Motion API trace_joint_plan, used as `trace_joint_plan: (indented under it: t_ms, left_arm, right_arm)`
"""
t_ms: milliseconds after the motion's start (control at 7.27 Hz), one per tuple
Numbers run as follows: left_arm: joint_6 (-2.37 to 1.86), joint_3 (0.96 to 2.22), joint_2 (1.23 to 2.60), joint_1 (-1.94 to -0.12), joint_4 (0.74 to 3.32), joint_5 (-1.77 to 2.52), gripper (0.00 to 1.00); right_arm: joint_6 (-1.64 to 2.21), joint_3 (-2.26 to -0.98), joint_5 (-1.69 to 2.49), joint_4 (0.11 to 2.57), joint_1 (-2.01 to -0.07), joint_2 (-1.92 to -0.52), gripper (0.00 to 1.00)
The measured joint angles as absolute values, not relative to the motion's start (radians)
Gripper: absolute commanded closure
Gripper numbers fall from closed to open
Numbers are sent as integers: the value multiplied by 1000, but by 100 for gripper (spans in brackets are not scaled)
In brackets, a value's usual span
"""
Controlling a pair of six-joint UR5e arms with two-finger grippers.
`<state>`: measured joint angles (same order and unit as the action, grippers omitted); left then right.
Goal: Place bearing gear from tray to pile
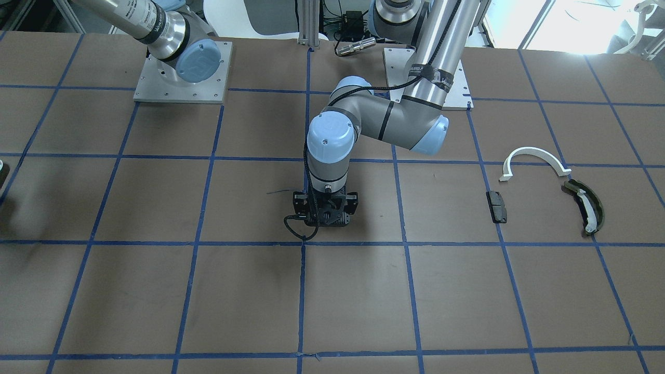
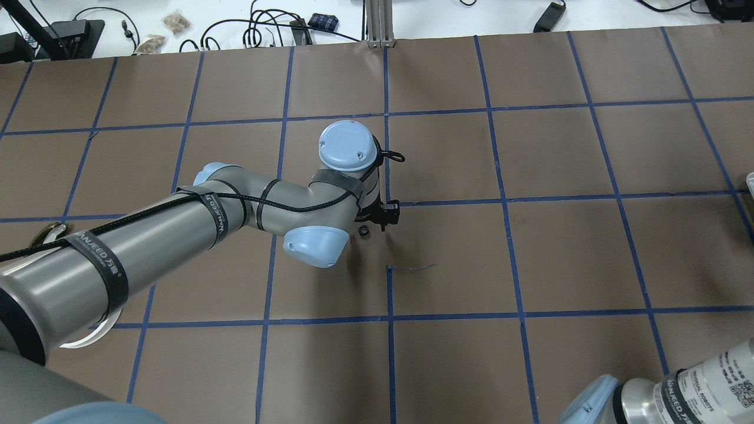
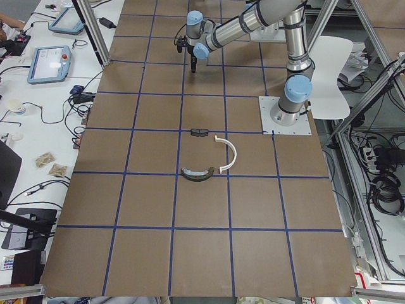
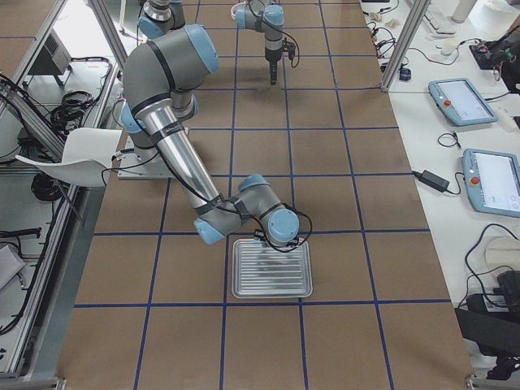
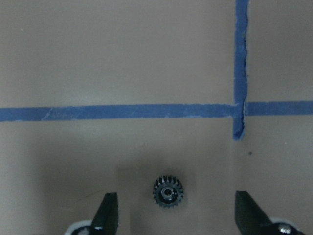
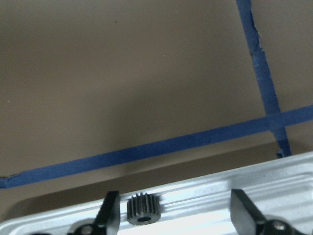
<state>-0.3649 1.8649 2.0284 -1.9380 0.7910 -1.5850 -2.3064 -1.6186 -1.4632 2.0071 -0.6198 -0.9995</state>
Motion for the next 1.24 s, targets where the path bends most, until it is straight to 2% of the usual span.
trace_joint_plan:
  t_ms: [138, 275, 413, 550, 688, 825, 963, 1238]
  left_arm:
    - [-369, 1860, 2033, -1938, 792, -1586, 57]
    - [-372, 1859, 2037, -1938, 793, -1588, 57]
    - [-375, 1859, 2043, -1937, 793, -1588, 48]
    - [-377, 1858, 2050, -1937, 794, -1588, 52]
    - [-378, 1856, 2056, -1936, 796, -1587, 72]
    - [-379, 1852, 2058, -1935, 798, -1585, 96]
    - [-379, 1850, 2055, -1935, 802, -1581, 100]
    - [-375, 1851, 2041, -1931, 834, -1577, 100]
  right_arm:
    - [-2304, -1619, -1465, 2009, -620, -1000, 67]
    - [-2300, -1619, -1466, 2010, -620, -1002, 73]
    - [-2296, -1619, -1469, 2010, -620, -1004, 86]
    - [-2293, -1620, -1472, 2009, -620, -1006, 91]
    - [-2292, -1619, -1476, 2008, -620, -1007, 91]
    - [-2288, -1618, -1479, 2007, -620, -1011, 91]
    - [-2268, -1616, -1481, 2001, -622, -1028, 91]
    - [-2140, -1616, -1481, 1904, -657, -1147, 91]
